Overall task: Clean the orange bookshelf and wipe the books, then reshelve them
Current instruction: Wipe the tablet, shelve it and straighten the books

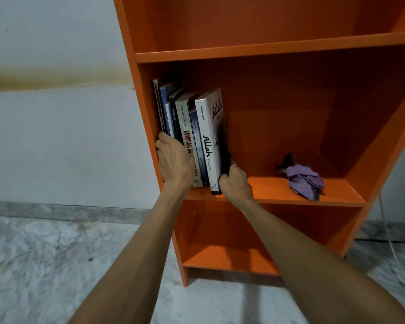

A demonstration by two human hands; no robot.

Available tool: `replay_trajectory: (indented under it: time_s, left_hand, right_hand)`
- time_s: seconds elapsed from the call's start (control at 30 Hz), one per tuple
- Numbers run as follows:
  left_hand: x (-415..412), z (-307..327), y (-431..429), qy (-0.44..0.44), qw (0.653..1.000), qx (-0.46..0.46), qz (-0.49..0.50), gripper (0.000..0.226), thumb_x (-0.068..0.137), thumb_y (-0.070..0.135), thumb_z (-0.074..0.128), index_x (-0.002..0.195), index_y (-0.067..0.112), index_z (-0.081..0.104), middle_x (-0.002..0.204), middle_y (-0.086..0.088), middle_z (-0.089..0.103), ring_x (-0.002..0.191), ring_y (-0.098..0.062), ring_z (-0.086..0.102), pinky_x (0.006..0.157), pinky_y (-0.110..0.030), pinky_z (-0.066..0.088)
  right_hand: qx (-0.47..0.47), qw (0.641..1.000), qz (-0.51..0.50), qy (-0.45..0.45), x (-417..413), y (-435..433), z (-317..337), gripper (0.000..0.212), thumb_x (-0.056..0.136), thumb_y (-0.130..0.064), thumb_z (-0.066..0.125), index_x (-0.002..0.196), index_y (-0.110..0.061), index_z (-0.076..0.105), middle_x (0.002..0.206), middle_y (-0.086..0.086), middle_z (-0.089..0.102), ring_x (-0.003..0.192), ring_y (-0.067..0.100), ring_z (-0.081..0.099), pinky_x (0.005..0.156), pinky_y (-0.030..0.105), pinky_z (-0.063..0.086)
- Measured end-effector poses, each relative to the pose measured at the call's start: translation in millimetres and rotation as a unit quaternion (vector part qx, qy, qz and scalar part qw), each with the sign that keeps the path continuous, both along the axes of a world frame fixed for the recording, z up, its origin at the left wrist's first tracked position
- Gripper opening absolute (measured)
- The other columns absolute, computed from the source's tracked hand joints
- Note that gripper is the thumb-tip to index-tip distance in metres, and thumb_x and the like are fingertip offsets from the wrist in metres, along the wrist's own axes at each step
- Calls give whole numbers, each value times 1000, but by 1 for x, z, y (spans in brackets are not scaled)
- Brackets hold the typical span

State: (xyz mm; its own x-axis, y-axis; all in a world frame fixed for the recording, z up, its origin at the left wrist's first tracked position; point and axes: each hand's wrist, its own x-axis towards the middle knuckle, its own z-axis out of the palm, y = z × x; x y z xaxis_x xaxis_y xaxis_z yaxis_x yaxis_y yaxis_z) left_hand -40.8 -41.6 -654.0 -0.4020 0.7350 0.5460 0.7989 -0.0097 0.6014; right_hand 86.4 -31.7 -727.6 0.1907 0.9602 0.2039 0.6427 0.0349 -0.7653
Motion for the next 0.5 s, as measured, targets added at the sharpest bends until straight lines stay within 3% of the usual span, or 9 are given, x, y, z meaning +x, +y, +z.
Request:
replay_trajectory:
  time_s: [0.23, 0.4, 0.5]
  left_hand:
    - [-4, 10, 7, 7, 999, -39, -7, 33, 94, 16, 58, 121, 1, 51, 119, -17, 57, 104, -32, 60, 81, -39, 51]
    - [-3, 5, 10, 20, 999, -48, -15, 40, 91, 13, 64, 126, 1, 47, 124, -18, 54, 109, -33, 59, 87, -42, 51]
    - [-7, 3, 19, -34, 998, -51, -32, 40, 89, 11, 66, 124, 3, 46, 121, -17, 60, 105, -35, 63, 84, -46, 56]
  right_hand:
    - [5, 1000, 3, 29, 4, 1, -1, 19, 91, -4, 46, 109, -6, 50, 92, 3, 49, 87, 21, 52, 66, 30, 40]
    - [9, 999, 2, 44, 4, 5, -5, 10, 90, -5, 48, 99, -10, 50, 99, 9, 60, 81, 23, 60, 63, 36, 53]
    - [7, 999, 12, 42, 4, 6, -6, 15, 92, -3, 48, 105, -8, 53, 99, 10, 62, 71, 15, 54, 52, 23, 43]
